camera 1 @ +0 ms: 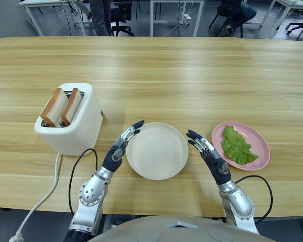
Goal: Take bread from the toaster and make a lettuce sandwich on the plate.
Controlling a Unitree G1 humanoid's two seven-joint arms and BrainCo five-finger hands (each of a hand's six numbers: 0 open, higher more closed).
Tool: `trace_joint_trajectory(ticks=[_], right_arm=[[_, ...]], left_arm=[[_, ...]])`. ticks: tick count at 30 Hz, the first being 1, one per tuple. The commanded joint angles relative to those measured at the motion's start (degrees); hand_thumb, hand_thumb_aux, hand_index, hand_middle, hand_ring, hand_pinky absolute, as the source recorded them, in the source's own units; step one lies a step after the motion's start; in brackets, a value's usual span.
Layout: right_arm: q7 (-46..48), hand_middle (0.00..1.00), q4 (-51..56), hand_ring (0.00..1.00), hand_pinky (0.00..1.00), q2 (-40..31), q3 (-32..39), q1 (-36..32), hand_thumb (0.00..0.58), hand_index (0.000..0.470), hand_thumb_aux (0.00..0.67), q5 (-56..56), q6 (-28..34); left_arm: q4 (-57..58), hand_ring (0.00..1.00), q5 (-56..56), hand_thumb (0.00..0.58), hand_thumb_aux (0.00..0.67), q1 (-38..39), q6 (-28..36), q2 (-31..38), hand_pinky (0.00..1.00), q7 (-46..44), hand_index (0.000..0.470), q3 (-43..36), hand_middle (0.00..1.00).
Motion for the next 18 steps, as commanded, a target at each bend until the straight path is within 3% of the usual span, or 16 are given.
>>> trace_joint_trajectory(ticks=[1, 10, 13, 18], right_arm=[[-0.2, 0.0, 0.7, 0.0, 0.0, -0.1, -0.6, -0.2, 0.0, 0.0, 0.0, -0.4, -0.1], [-0.3, 0.0, 0.6, 0.0, 0.0, 0.0, -0.6, -0.5, 0.0, 0.0, 0.0, -0.4, 0.3], [-0.6, 0.0, 0.1, 0.0, 0.0, 0.0, -0.7, -0.9, 0.0, 0.0, 0.0, -0.4, 1.0], [-3.1, 0.0, 0.0, 0.0, 0.0, 1.2, -1.2, -1.3, 0.0, 0.0, 0.0, -2.1, 1.7]], left_arm=[[0.8, 0.0, 0.7, 0.0, 0.0, -0.1, 0.0, 0.3, 0.0, -0.1, 0.0, 0.1, 0.0], [-3.2, 0.0, 1.3, 0.0, 0.0, 0.2, 1.1, 0.9, 0.0, 1.0, 0.0, 1.5, 0.0], [-18.2, 0.0, 2.9, 0.0, 0.0, -0.9, 6.4, 2.1, 0.0, 6.4, 0.0, 10.7, 0.0], [-31.9, 0.0, 6.1, 0.0, 0.0, -10.3, 25.1, 11.1, 0.0, 15.3, 0.0, 35.5, 0.0]])
